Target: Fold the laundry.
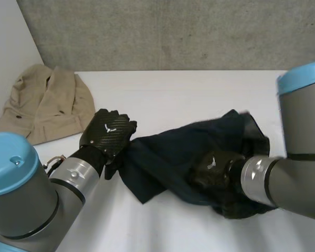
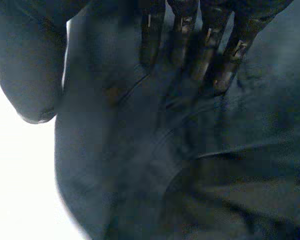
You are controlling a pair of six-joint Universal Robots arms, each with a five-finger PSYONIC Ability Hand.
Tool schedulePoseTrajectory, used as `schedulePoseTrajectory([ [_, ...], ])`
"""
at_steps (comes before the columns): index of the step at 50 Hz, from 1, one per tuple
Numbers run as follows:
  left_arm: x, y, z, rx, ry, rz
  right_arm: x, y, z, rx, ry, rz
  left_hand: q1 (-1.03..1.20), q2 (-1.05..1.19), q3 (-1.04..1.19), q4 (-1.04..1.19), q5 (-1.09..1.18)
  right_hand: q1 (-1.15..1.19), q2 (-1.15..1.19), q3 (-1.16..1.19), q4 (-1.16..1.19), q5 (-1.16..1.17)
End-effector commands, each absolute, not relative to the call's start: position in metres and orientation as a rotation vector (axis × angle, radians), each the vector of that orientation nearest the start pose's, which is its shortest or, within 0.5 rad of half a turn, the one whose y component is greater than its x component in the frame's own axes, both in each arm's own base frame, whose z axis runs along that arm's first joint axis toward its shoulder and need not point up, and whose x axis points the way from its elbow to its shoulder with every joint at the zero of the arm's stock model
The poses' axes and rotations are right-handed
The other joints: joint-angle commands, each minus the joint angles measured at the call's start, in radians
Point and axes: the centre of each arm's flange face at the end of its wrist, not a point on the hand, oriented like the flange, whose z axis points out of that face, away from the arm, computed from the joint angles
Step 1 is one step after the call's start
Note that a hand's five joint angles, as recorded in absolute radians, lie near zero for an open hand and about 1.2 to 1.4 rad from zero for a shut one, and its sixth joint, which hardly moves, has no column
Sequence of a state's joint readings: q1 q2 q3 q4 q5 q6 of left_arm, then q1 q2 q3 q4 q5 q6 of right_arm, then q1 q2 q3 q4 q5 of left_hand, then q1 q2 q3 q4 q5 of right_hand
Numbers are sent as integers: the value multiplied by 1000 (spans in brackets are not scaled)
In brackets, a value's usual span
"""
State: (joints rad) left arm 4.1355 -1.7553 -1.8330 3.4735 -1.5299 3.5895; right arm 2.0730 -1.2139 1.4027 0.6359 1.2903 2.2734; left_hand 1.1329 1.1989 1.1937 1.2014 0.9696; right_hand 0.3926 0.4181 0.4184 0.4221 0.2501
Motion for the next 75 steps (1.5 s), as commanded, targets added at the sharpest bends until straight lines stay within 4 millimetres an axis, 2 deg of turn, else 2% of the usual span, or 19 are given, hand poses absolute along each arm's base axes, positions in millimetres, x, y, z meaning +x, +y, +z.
schedulePoseTrajectory([
  [1,-285,-191,205,1231,2100,-2164,276,-233,264,-1535,2063,-1500,263,197,203,195,252,155,130,130,126,123],
  [7,-285,-187,207,1235,2099,-2165,277,-241,280,-1500,2041,-1578,263,197,203,195,252,303,277,277,273,271],
  [16,-286,-181,207,1257,2096,-2172,279,-251,305,-1465,1982,-1708,263,197,203,195,252,259,233,233,230,227],
  [22,-287,-182,206,1257,2095,-2174,282,-251,308,-1460,1965,-1712,263,197,203,195,252,373,348,348,344,341],
  [27,-287,-182,207,1255,2092,-2175,282,-251,306,-1462,1958,-1707,263,197,203,195,252,172,146,146,142,140],
  [28,-286,-182,207,1255,2092,-2175,283,-252,304,-1473,1960,-1705,263,197,203,195,252,29,3,3,-1,-3],
  [31,-286,-181,208,1254,2089,-2178,288,-256,291,-1489,1959,-1680,263,197,203,195,252,1,-25,-25,-29,-31],
  [34,-286,-181,209,1251,2085,-2184,293,-266,278,-1498,1965,-1673,263,197,203,195,252,9,-16,-16,-20,-23],
  [41,-286,-181,211,1250,2079,-2192,307,-295,228,-1507,1940,-1687,263,197,203,195,252,42,16,16,12,10],
  [48,-286,-181,211,1250,2079,-2192,315,-312,190,-1510,1953,-1660,263,197,203,195,252,83,57,57,53,51],
  [54,-287,-184,210,1246,2077,-2193,320,-321,169,-1512,1965,-1623,263,197,203,195,252,121,95,95,91,89],
  [57,-287,-188,212,1229,2062,-2211,323,-327,161,-1505,1972,-1617,263,197,203,195,252,191,166,165,162,159],
  [62,-290,-196,218,1197,2009,-2270,327,-341,153,-1502,1984,-1649,263,197,203,195,252,839,813,813,809,807],
  [63,-291,-198,219,1192,2000,-2281,327,-346,155,-1498,1981,-1669,263,197,203,195,252,1002,977,976,973,970],
  [68,-303,-220,227,1148,1924,-2360,330,-363,181,-1464,1957,-1832,263,197,203,195,252,1004,978,978,974,972],
  [69,-306,-225,230,1138,1910,-2375,331,-371,200,-1435,1931,-1927,263,197,203,195,252,1004,978,978,974,972],
  [72,-315,-249,243,1094,1817,-2432,331,-379,233,-1377,1877,-2071,263,197,203,195,252,1004,978,978,974,972],
  [73,-319,-266,254,1063,1739,-2468,330,-382,264,-1323,1812,-2195,263,197,203,195,252,1004,978,978,974,972],
  [75,-319,-286,270,1009,1650,-2501,330,-383,295,-1251,1727,-2314,263,197,203,195,252,1004,978,978,974,972],
])
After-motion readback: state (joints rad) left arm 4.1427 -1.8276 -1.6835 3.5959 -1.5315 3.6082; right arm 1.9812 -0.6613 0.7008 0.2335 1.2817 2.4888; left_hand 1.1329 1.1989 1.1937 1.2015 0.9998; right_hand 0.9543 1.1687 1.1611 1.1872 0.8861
